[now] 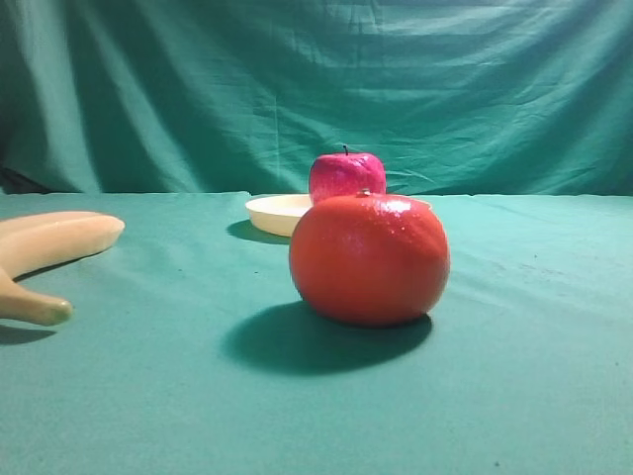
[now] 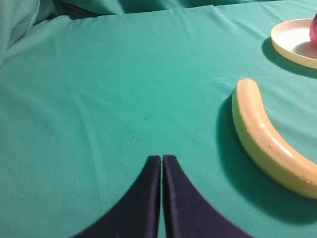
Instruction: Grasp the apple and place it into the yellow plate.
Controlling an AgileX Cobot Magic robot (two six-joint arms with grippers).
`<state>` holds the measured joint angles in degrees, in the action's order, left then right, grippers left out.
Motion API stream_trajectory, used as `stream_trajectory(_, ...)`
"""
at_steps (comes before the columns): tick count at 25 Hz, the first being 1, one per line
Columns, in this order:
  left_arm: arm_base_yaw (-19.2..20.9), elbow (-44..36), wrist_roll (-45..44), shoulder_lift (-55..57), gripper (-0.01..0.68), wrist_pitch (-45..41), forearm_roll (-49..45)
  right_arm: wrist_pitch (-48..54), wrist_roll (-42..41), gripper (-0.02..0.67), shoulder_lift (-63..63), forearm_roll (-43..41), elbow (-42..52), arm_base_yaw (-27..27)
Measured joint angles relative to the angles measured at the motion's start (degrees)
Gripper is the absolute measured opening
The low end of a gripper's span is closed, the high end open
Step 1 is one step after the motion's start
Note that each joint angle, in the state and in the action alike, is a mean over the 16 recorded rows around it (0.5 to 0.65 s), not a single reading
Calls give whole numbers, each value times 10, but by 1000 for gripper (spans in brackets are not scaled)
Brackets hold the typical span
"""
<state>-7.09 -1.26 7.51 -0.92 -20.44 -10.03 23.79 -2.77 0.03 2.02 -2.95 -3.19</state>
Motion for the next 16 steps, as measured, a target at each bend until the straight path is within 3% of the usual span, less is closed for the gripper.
stream_trajectory(16, 0, 0, 0, 0, 0, 0, 0, -15, -1, 47, -6, 1, 46, 5)
